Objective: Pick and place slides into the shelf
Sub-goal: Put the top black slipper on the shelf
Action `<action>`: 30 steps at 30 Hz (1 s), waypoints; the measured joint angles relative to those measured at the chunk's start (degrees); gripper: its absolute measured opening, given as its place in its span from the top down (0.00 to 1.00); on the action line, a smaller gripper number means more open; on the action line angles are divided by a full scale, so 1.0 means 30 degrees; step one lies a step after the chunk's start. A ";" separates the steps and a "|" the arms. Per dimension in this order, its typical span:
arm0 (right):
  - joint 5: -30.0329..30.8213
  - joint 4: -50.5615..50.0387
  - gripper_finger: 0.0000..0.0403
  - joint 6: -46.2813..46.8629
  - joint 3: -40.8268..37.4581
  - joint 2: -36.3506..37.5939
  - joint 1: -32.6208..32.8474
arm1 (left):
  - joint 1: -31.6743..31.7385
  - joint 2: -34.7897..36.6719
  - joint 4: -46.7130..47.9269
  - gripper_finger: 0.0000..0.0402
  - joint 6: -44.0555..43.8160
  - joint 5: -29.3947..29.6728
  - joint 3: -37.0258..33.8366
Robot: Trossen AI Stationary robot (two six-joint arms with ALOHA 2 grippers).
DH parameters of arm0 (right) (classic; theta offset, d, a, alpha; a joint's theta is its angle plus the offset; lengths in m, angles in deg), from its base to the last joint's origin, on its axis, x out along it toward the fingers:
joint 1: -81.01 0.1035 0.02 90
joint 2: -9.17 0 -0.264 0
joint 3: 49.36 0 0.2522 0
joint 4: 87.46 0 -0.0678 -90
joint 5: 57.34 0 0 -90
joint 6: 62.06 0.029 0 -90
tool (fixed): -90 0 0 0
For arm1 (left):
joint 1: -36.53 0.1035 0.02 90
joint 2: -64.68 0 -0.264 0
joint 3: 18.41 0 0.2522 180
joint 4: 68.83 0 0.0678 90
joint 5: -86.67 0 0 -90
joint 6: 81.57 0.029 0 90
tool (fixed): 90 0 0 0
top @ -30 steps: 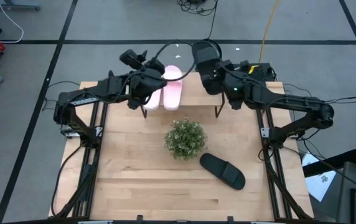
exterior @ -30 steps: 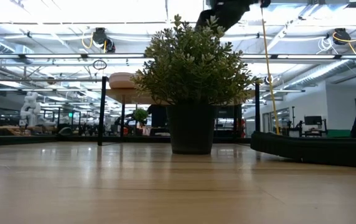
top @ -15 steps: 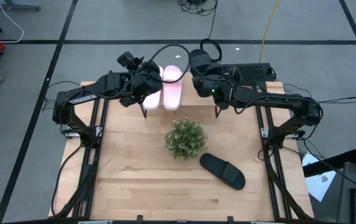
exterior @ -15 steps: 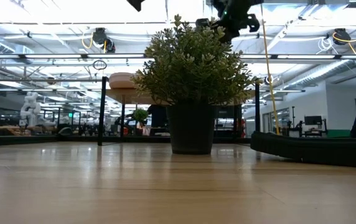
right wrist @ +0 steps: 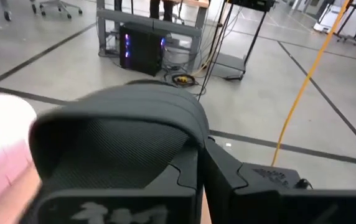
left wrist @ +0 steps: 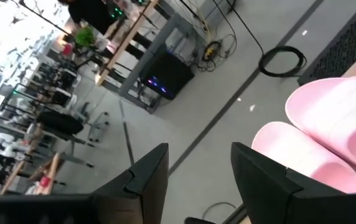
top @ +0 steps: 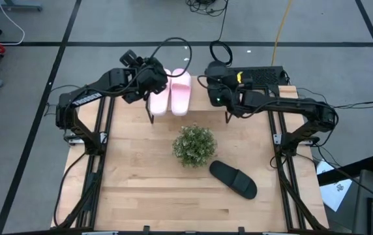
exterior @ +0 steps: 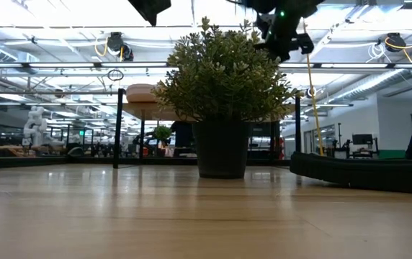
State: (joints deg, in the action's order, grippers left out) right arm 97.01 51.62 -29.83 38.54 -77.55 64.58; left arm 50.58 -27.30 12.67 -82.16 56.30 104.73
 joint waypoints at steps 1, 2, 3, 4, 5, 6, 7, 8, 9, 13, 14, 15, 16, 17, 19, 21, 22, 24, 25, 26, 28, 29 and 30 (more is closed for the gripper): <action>-0.0056 0.0000 1.00 0.0112 -0.0252 0.0000 0.0000 | 0.0115 0.0000 -0.0001 0.55 0.0001 -0.0161 0.0000; -0.0134 0.0076 1.00 0.0198 -0.0532 0.0000 0.0000 | 0.0211 0.0000 -0.0008 0.55 0.0001 -0.0358 0.0000; -0.0231 0.0304 1.00 0.0292 -0.0837 0.0000 0.0000 | 0.0295 0.0000 -0.0043 0.55 0.0001 -0.0441 0.0000; -0.0428 0.0651 1.00 0.0340 -0.1130 0.0000 -0.0017 | 0.0381 -0.0001 -0.0086 0.55 0.0001 -0.0470 0.0000; -0.0523 0.1019 1.00 0.0389 -0.1420 0.0000 -0.0047 | 0.0472 -0.0006 -0.0114 0.55 0.0001 -0.0478 0.0000; -0.0520 0.1305 1.00 0.0314 -0.1669 0.0001 -0.0082 | 0.0528 0.0000 -0.0117 0.55 0.0001 -0.0483 0.0000; -0.0513 0.1620 1.00 0.0030 -0.1932 0.0037 -0.0117 | 0.0593 -0.0007 -0.0113 0.55 0.0004 -0.0499 0.0000; -0.0520 0.2033 1.00 -0.0247 -0.2145 0.0063 -0.0150 | 0.0650 -0.0004 -0.0113 0.55 0.0001 -0.0508 0.0000; -0.0513 0.2434 1.00 -0.0463 -0.2330 0.0073 -0.0166 | 0.0710 -0.0007 -0.0109 0.55 0.0009 -0.0508 0.0000; -0.0518 0.2829 1.00 -0.0569 -0.2947 0.0073 -0.0301 | 0.0827 -0.0007 -0.0109 0.55 0.0009 -0.0508 0.0000; -0.0505 0.2872 1.00 -0.0598 -0.3110 0.0073 -0.0350 | 0.0827 -0.0007 -0.0109 0.55 0.0009 -0.0515 0.0000; -0.0506 0.2966 1.00 -0.0590 -0.3269 0.0073 -0.0394 | 0.0827 -0.0007 -0.0109 0.55 0.0009 -0.0522 0.0000; -0.0517 0.2987 1.00 -0.0555 -0.3384 0.0073 -0.0418 | 0.0827 -0.0007 -0.0109 0.55 0.0009 -0.0522 0.0000; -0.0513 0.3032 1.00 -0.0554 -0.3490 0.0073 -0.0460 | 0.0827 -0.0007 -0.0109 0.55 0.0013 -0.0522 0.0000; -0.0495 0.3078 1.00 -0.0558 -0.3691 0.0080 -0.0528 | 0.0827 -0.0007 -0.0109 0.55 0.0016 -0.0525 0.0000; -0.0455 0.3058 1.00 -0.0573 -0.3824 0.0080 -0.0548 | 0.0827 -0.0007 -0.0118 0.55 0.0040 -0.0522 0.0000; -0.0387 0.3053 1.00 -0.0585 -0.3835 0.0080 -0.0560 | 0.0827 -0.0007 -0.0132 0.55 0.0111 -0.0529 0.0000; 0.0031 0.3067 1.00 -0.0638 -0.3835 0.0080 -0.0554 | 0.0827 -0.0007 -0.0138 0.55 0.0111 -0.0528 0.0000; 0.0075 0.3047 1.00 -0.0771 -0.3835 0.0080 -0.0554 | 0.0827 -0.0007 -0.0138 0.55 0.0112 -0.0529 0.0000; 0.0069 0.3057 1.00 -0.0935 -0.3835 0.0080 -0.0570 | 0.0827 -0.0007 -0.0138 0.55 0.0111 -0.0537 0.0000; 0.0034 0.3056 1.00 -0.0981 -0.3835 0.0080 -0.0625 | 0.0827 -0.0007 -0.0143 0.55 0.0111 -0.0537 0.0000; 0.0004 0.3058 1.00 -0.0977 -0.3835 0.0080 -0.0634 | 0.0827 -0.0007 -0.0146 0.55 0.0101 -0.0537 0.0000; 0.0011 0.3053 1.00 -0.0977 -0.3835 0.0080 -0.0634 | 0.0827 -0.0007 -0.0144 0.55 0.0083 -0.0539 0.0000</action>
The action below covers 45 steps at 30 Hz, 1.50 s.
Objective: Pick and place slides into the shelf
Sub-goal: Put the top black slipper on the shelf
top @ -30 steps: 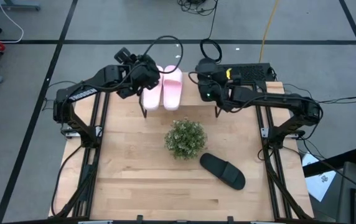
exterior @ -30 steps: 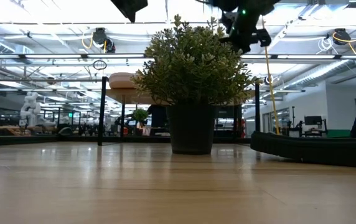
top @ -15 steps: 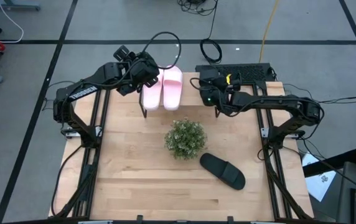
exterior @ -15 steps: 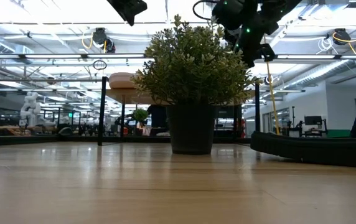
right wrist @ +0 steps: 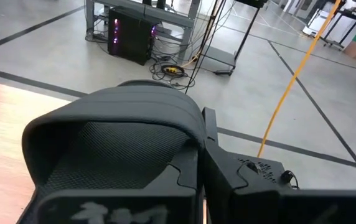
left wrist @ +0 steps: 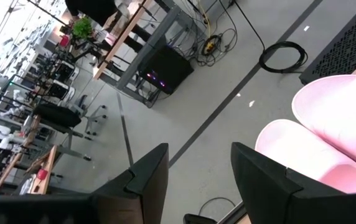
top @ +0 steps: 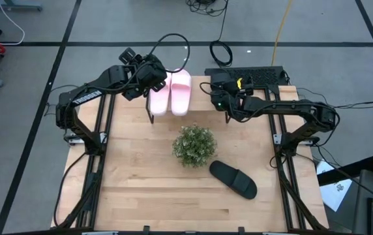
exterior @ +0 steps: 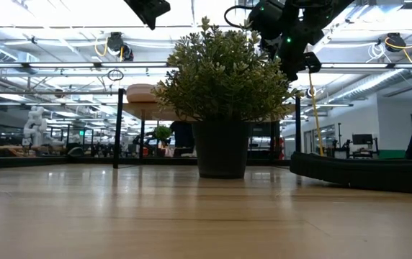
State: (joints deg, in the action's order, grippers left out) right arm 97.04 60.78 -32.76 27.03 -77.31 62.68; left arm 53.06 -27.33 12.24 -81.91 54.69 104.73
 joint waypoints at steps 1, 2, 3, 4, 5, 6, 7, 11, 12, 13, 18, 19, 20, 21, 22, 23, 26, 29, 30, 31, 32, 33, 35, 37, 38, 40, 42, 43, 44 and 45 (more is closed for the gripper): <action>0.0000 0.0000 1.00 0.0000 0.0000 0.0000 0.0004 | 0.0000 0.0000 -0.0002 0.55 -0.0009 -0.0005 0.0000; 0.0000 0.0000 1.00 0.0000 0.0000 0.0000 0.0007 | 0.0000 0.0000 -0.0002 0.55 -0.0009 -0.0013 0.0000; -0.0007 0.0000 1.00 0.0000 0.0000 0.0000 0.0000 | 0.0000 0.0000 -0.0002 0.55 -0.0019 -0.0010 0.0000; 0.0000 0.0000 1.00 0.0000 0.0000 0.0000 0.0007 | 0.0000 0.0000 -0.0002 0.55 -0.0026 -0.0013 0.0000; 0.0000 0.0000 1.00 0.0000 0.0000 0.0000 0.0007 | 0.0000 0.0000 -0.0002 0.55 -0.0033 -0.0013 0.0000; -0.0010 0.0000 1.00 0.0009 0.0000 0.0000 0.0007 | 0.0000 0.0000 -0.0009 0.55 -0.0054 -0.0021 0.0000; -0.0033 -0.0006 1.00 0.0070 0.0000 0.0000 0.0007 | 0.0000 0.0000 -0.0009 0.55 -0.0060 -0.0039 0.0000; -0.0281 -0.0173 1.00 0.0458 0.0000 0.0000 0.0007 | 0.0000 0.0000 -0.0009 0.55 -0.0067 -0.0187 0.0000; -0.0377 -0.0220 1.00 0.0452 0.0000 0.0000 0.0007 | 0.0000 0.0000 -0.0009 0.55 -0.0067 -0.0355 0.0000; -0.0424 -0.0233 1.00 0.0462 0.0000 0.0000 0.0007 | 0.0000 0.0000 -0.0015 0.55 -0.0066 -0.0524 0.0000; -0.0538 -0.0452 1.00 0.0509 0.0000 0.0000 0.0007 | -0.0007 0.0000 -0.0017 0.55 -0.0060 -0.0894 0.0000; -0.0545 -0.0640 1.00 0.0523 0.0000 0.0000 0.0007 | 0.0000 0.0000 -0.0024 0.55 -0.0060 -0.0894 0.0000; -0.0559 -0.0823 1.00 0.0539 0.0000 0.0000 0.0007 | 0.0000 0.0000 -0.0024 0.55 -0.0060 -0.0894 0.0000; -0.0606 -0.0994 1.00 0.0615 0.0000 0.0000 0.0007 | 0.0000 0.0000 -0.0024 0.55 -0.0060 -0.0894 0.0000; -0.0717 -0.1177 1.00 0.0845 0.0000 0.0000 0.0007 | 0.0000 0.0000 -0.0024 0.55 -0.0060 -0.0894 0.0000; -0.0891 -0.1347 1.00 0.1056 0.0000 0.0000 0.0007 | -0.0004 0.0000 -0.0024 0.55 -0.0060 -0.0894 0.0000; -0.0992 -0.1649 1.00 0.1167 0.0000 0.0000 0.0007 | 0.0000 0.0000 -0.0024 0.55 -0.0060 -0.0888 0.0000; -0.1004 -0.1795 1.00 0.1078 0.0000 0.0000 0.0007 | 0.0000 0.0000 -0.0024 0.55 -0.0060 -0.0887 0.0000; -0.1027 -0.1866 1.00 0.1071 0.0000 0.0000 0.0007 | -0.0007 0.0000 -0.0024 0.55 -0.0060 -0.0894 0.0000; -0.1035 -0.1944 1.00 0.1071 0.0000 0.0000 0.0007 | -0.0007 0.0000 -0.0029 0.55 -0.0053 -0.0887 0.0000; -0.1037 -0.2027 1.00 0.1071 0.0000 0.0000 0.0007 | -0.0007 0.0000 -0.0024 0.55 -0.0053 -0.0887 0.0000; -0.1043 -0.2128 1.00 0.1064 0.0000 0.0000 0.0007 | 0.0000 0.0000 -0.0024 0.55 -0.0053 -0.0887 0.0000; -0.1049 -0.2371 1.00 0.1064 0.0000 0.0000 0.0007 | 0.0000 0.0000 -0.0031 0.55 -0.0053 -0.0887 0.0000; -0.1056 -0.2514 1.00 0.1056 0.0000 0.0000 0.0007 | -0.0007 0.0000 -0.0031 0.55 -0.0053 -0.0887 0.0000; -0.1056 -0.2507 1.00 0.1012 0.0000 0.0000 0.0007 | -0.0007 0.0000 -0.0031 0.55 -0.0053 -0.0887 0.0000; -0.1078 -0.2506 1.00 0.0912 0.0000 0.0000 0.0007 | 0.0000 0.0000 -0.0036 0.55 -0.0053 -0.0887 0.0000; -0.1090 -0.2514 1.00 0.0828 0.0000 0.0000 0.0007 | -0.0002 0.0000 -0.0049 0.55 -0.0051 -0.0887 0.0000; -0.1107 -0.2514 1.00 0.0805 0.0000 0.0000 0.0007 | -0.0004 0.0000 -0.0066 0.55 -0.0045 -0.0887 0.0000; -0.1117 -0.2514 1.00 0.0735 0.0000 0.0000 0.0007 | -0.0007 0.0000 -0.0075 0.55 -0.0045 -0.0887 0.0000; -0.1152 -0.2514 0.99 0.0554 0.0000 0.0000 0.0007 | -0.0007 0.0000 -0.0075 0.55 -0.0045 -0.0887 0.0000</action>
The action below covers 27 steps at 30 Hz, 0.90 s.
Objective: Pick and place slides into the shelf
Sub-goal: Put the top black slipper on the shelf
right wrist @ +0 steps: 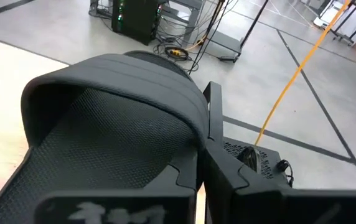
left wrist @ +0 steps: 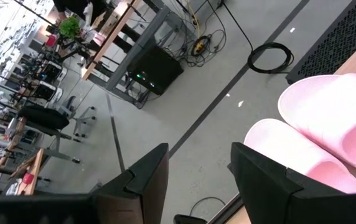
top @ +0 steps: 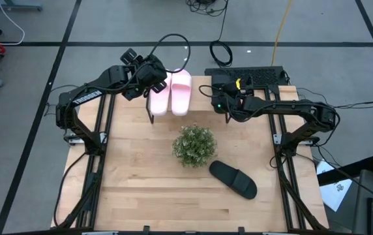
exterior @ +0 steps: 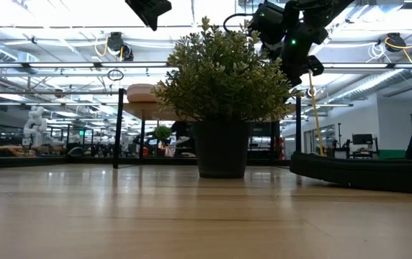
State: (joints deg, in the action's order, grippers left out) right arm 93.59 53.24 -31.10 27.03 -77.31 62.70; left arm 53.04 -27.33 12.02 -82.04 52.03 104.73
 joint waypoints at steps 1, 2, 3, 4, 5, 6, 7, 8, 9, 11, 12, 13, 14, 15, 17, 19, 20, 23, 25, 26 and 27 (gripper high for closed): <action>-0.0090 0.0000 0.98 -0.0143 0.0000 0.0000 0.0000 | 0.0002 0.0000 -0.0005 0.55 0.0000 0.0000 0.0000; -0.0314 -0.0016 0.97 -0.0212 0.0000 0.0000 0.0000 | 0.0007 0.0000 -0.0007 0.55 0.0000 0.0000 0.0000; -0.0416 -0.0130 0.96 -0.0205 0.0000 0.0000 0.0000 | 0.0007 0.0000 -0.0015 0.55 0.0000 0.0000 0.0000; -0.0422 -0.0114 0.95 -0.0205 0.0000 0.0000 0.0000 | 0.0001 0.0000 -0.0021 0.55 0.0000 0.0003 0.0000; -0.0419 -0.0095 0.94 -0.0224 0.0000 0.0000 0.0000 | 0.0000 0.0000 -0.0022 0.55 0.0000 0.0000 0.0000; -0.0429 -0.0095 0.93 -0.0226 0.0000 0.0000 0.0000 | 0.0007 0.0000 -0.0022 0.55 -0.0006 0.0000 0.0000; -0.0426 -0.0098 0.93 -0.0231 0.0000 0.0000 0.0000 | 0.0006 0.0000 -0.0022 0.55 0.0000 0.0005 0.0000; -0.0429 -0.0100 0.92 -0.0234 0.0000 0.0000 0.0000 | 0.0003 0.0000 -0.0022 0.55 0.0000 0.0003 0.0000; -0.0429 -0.0078 0.92 -0.0234 0.0000 0.0000 0.0000 | 0.0000 0.0000 -0.0022 0.55 -0.0005 0.0000 0.0000; -0.0429 -0.0073 0.92 -0.0234 0.0000 0.0000 0.0000 | -0.0007 0.0000 -0.0022 0.55 0.0000 0.0007 0.0000; -0.0422 -0.0065 0.92 -0.0234 0.0000 0.0000 0.0000 | -0.0007 0.0000 -0.0022 0.55 0.0000 0.0007 0.0000; -0.0416 -0.0052 0.92 -0.0234 0.0000 0.0000 0.0000 | -0.0007 0.0000 -0.0022 0.55 0.0000 0.0006 0.0000; -0.0407 -0.0051 0.92 -0.0234 0.0000 0.0000 0.0000 | -0.0007 0.0000 -0.0022 0.55 0.0000 0.0006 0.0000; -0.0409 -0.0047 0.92 -0.0250 0.0000 0.0000 0.0000 | -0.0007 0.0000 -0.0022 0.55 -0.0004 0.0007 0.0000; -0.0400 -0.0020 0.92 -0.0336 0.0000 0.0000 0.0000 | -0.0007 0.0000 -0.0022 0.55 -0.0003 0.0007 0.0000; -0.0393 0.0007 0.92 -0.0570 0.0000 0.0000 0.0007 | -0.0007 0.0000 -0.0026 0.55 -0.0005 0.0007 0.0000; -0.0393 0.0007 0.92 -0.0583 0.0000 0.0000 0.0007 | -0.0007 0.0000 -0.0028 0.55 0.0000 0.0006 0.0000; -0.0393 0.0007 0.92 -0.0610 0.0000 0.0000 0.0007 | -0.0007 0.0000 -0.0029 0.55 -0.0007 0.0007 0.0000; -0.0385 0.0036 0.92 -0.0827 0.0000 0.0000 0.0007 | -0.0007 0.0000 -0.0026 0.55 0.0000 0.0007 0.0000; -0.0385 0.0118 0.92 -0.1027 0.0000 0.0000 0.0007 | -0.0007 -0.0004 -0.0029 0.55 -0.0003 0.0007 -0.0007; -0.0385 0.0233 0.92 -0.1231 0.0000 0.0000 0.0007 | -0.0007 -0.0006 -0.0029 0.55 0.0000 0.0007 -0.0001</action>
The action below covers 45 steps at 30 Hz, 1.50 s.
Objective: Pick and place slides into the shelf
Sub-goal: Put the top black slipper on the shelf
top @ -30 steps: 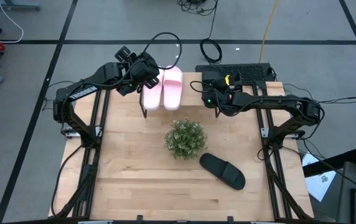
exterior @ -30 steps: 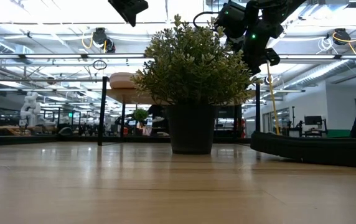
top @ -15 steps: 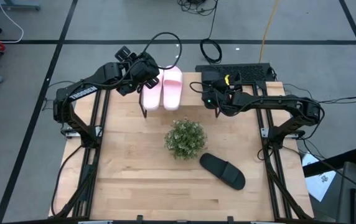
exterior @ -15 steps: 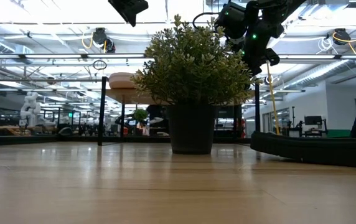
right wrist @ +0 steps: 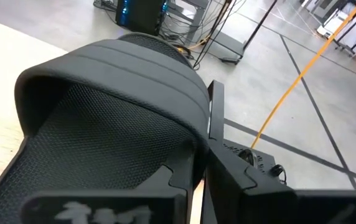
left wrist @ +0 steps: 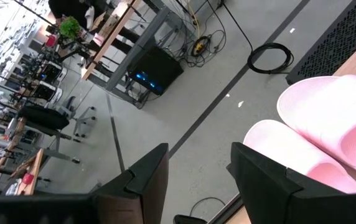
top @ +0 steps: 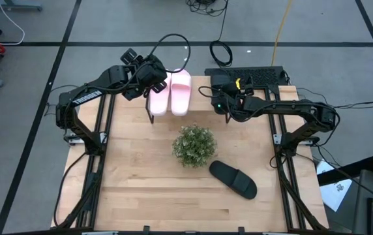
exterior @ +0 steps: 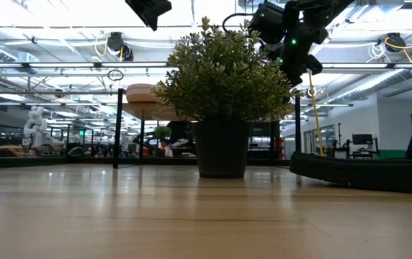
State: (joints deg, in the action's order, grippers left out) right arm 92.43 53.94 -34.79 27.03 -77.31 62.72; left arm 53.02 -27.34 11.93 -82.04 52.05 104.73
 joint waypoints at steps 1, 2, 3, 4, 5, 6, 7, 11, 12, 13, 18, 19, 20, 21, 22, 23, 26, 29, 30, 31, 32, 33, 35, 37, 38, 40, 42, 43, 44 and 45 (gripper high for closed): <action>-0.0007 0.0104 0.92 -0.0181 0.0000 0.0000 0.0000 | 0.0000 0.0004 0.0000 0.55 0.0000 0.0000 -0.0006; -0.0007 0.0195 0.92 -0.0335 0.0000 0.0000 0.0000 | 0.0000 0.0002 0.0000 0.55 0.0000 0.0000 -0.0003; -0.0007 0.0228 0.92 -0.0422 0.0000 0.0000 0.0000 | 0.0000 0.0000 0.0000 0.55 0.0009 0.0000 -0.0005; -0.0007 0.0233 0.92 -0.0468 0.0000 0.0000 0.0000 | 0.0000 -0.0001 0.0000 0.55 0.0067 0.0000 -0.0003; -0.0007 0.0233 0.92 -0.0468 0.0000 0.0000 0.0000 | 0.0000 0.0001 0.0000 0.55 0.0099 0.0000 -0.0001; -0.0007 0.0233 0.92 -0.0482 0.0000 0.0000 0.0000 | 0.0000 -0.0001 0.0000 0.55 0.0109 0.0000 -0.0004; -0.0007 0.0226 0.92 -0.0540 0.0000 0.0000 0.0000 | 0.0000 -0.0001 0.0000 0.55 0.0109 0.0000 -0.0006; -0.0146 0.0251 0.92 -0.0835 0.0000 0.0003 0.0000 | 0.0000 0.0000 0.0000 0.55 0.0109 0.0000 -0.0006; -0.0342 0.0255 0.92 -0.0859 0.0000 0.0007 -0.0003 | 0.0000 -0.0001 -0.0006 0.55 0.0109 0.0000 -0.0006; -0.0438 0.0255 0.91 -0.0868 0.0000 0.0015 -0.0007 | 0.0000 -0.0001 -0.0003 0.55 0.0105 0.0000 -0.0006; -0.0588 0.0076 0.91 -0.1037 0.0000 0.0221 -0.0007 | 0.0000 0.0000 -0.0006 0.55 0.0201 0.0000 -0.0006; -0.0658 -0.0028 0.91 -0.1071 0.0000 0.0318 0.0003 | 0.0000 0.0002 -0.0007 0.55 0.0200 0.0000 -0.0006; -0.0675 0.0014 0.91 -0.1084 0.0000 0.0368 0.0007 | 0.0000 -0.0001 -0.0003 0.55 0.0207 0.0003 -0.0006; -0.0689 -0.0053 0.91 -0.1053 0.0000 0.0471 0.0012 | 0.0000 -0.0001 -0.0007 0.55 0.0213 0.0000 -0.0006; -0.0933 -0.0394 0.90 -0.0980 -0.0009 0.0662 0.0007 | -0.0007 -0.0001 -0.0016 0.55 0.0234 0.0000 -0.0006; -0.1146 -0.0529 0.89 -0.0944 -0.0015 0.0811 0.0007 | 0.0000 -0.0001 -0.0036 0.55 0.0240 0.0000 -0.0006; -0.1537 -0.0539 0.84 -0.0868 0.0015 0.1129 0.0007 | 0.0000 -0.0001 -0.0119 0.55 0.0252 0.0000 -0.0006; -0.1571 -0.0606 0.77 -0.0884 -0.0007 0.1201 0.0007 | -0.0003 -0.0001 -0.0377 0.55 0.0481 -0.0100 -0.0006; -0.1574 -0.0715 0.75 -0.0868 -0.0007 0.1202 0.0007 | -0.0017 -0.0001 -0.0402 0.55 0.0508 -0.0117 -0.0006; -0.1576 -0.0839 0.73 -0.0870 -0.0007 0.1197 0.0007 | -0.0031 -0.0001 -0.0440 0.55 0.0532 -0.0147 -0.0006; -0.1593 -0.0917 0.71 -0.0870 -0.0007 0.1195 0.0007 | -0.0036 -0.0001 -0.0444 0.55 0.0544 -0.0186 -0.0006; -0.1607 -0.0972 0.70 -0.0849 -0.0007 0.1195 0.0007 | -0.0036 -0.0001 -0.0444 0.55 0.0548 -0.0263 -0.0006; -0.1676 -0.1087 0.67 -0.0835 -0.0007 0.1195 0.0007 | -0.0036 -0.0001 -0.0444 0.55 0.0546 -0.0375 -0.0006; -0.1719 -0.1097 0.66 -0.0829 -0.0007 0.1195 0.0007 | -0.0036 -0.0001 -0.0437 0.55 0.0546 -0.0444 -0.0006; -0.1704 -0.1093 0.66 -0.0832 -0.0007 0.1195 0.0007 | -0.0036 -0.0001 -0.0440 0.55 0.0546 -0.0444 -0.0006; -0.1585 -0.1085 0.66 -0.0832 -0.0007 0.1195 0.0007 | -0.0036 -0.0001 -0.0437 0.55 0.0532 -0.0452 -0.0006; -0.1574 -0.1085 0.66 -0.0832 -0.0007 0.1195 0.0000 | -0.0029 -0.0001 -0.0440 0.55 0.0520 -0.0452 -0.0006; -0.1550 -0.1086 0.67 -0.0832 -0.0007 0.1195 0.0000 | -0.0035 -0.0001 -0.0437 0.55 0.0520 -0.0452 -0.0006; -0.1532 -0.1085 0.67 -0.0832 -0.0007 0.1195 0.0000 | -0.0029 -0.0001 -0.0437 0.55 0.0513 -0.0452 -0.0006; -0.1512 -0.1090 0.67 -0.0845 -0.0007 0.1195 0.0000 | -0.0029 -0.0001 -0.0437 0.55 0.0488 -0.0452 -0.0006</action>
State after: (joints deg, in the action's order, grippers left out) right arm 87.90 50.67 -37.32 27.01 -73.73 62.72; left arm 52.93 -27.35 10.62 -80.58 50.69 104.71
